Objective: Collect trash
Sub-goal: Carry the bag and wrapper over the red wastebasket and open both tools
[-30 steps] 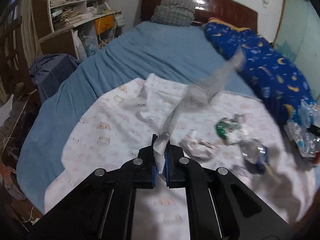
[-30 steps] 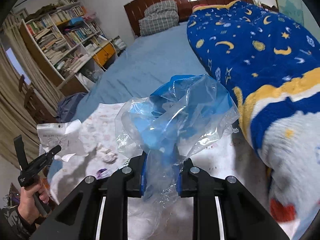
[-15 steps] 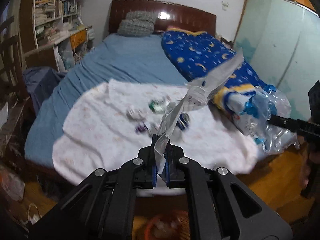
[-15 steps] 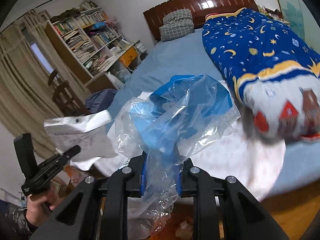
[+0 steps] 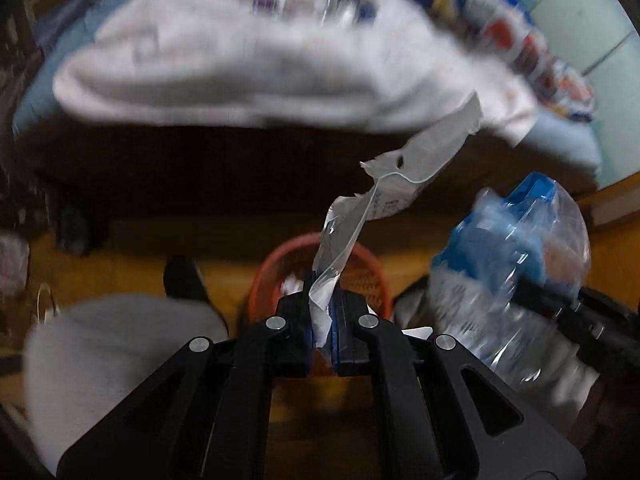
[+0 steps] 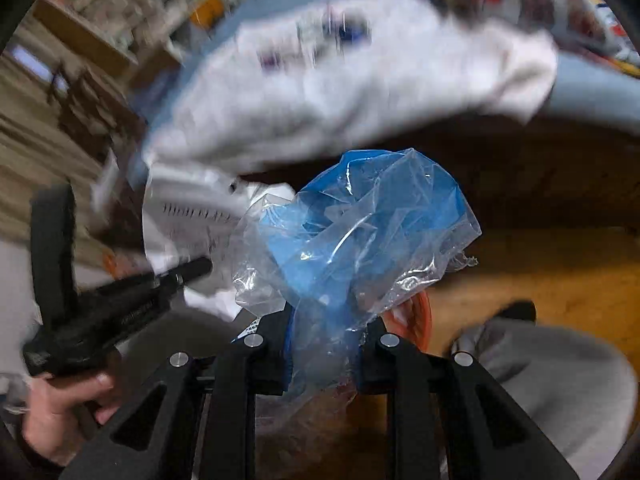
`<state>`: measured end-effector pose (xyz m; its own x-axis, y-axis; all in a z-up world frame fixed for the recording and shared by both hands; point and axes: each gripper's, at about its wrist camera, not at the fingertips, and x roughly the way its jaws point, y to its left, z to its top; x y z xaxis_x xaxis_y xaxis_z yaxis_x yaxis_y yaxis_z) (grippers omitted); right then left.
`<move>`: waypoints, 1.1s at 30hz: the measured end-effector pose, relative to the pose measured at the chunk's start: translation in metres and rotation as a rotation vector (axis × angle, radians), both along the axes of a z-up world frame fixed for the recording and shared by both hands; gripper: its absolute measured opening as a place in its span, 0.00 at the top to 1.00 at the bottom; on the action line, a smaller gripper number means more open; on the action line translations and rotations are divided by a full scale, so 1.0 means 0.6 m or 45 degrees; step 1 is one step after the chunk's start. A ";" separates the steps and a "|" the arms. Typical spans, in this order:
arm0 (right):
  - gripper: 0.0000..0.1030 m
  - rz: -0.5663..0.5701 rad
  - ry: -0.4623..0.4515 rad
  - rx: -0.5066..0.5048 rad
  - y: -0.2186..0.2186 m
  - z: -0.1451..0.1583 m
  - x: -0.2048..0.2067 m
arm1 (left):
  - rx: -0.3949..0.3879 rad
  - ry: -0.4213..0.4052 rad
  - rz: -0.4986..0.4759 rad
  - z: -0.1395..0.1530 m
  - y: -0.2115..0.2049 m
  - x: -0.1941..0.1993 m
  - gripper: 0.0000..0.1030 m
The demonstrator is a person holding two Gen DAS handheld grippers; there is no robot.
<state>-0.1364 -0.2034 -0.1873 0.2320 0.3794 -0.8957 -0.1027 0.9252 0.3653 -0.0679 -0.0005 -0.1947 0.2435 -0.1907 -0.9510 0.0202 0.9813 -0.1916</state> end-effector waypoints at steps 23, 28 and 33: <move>0.67 0.076 0.495 -0.191 0.034 -0.384 -0.014 | 0.125 0.485 0.006 -0.308 -0.023 -0.026 0.81; 0.40 0.069 0.410 -0.249 0.031 -0.337 0.003 | 0.103 0.465 -0.022 -0.300 -0.025 -0.023 0.77; 0.41 0.047 0.374 -0.277 0.026 -0.283 0.035 | 0.105 0.411 -0.030 -0.275 -0.022 -0.026 0.56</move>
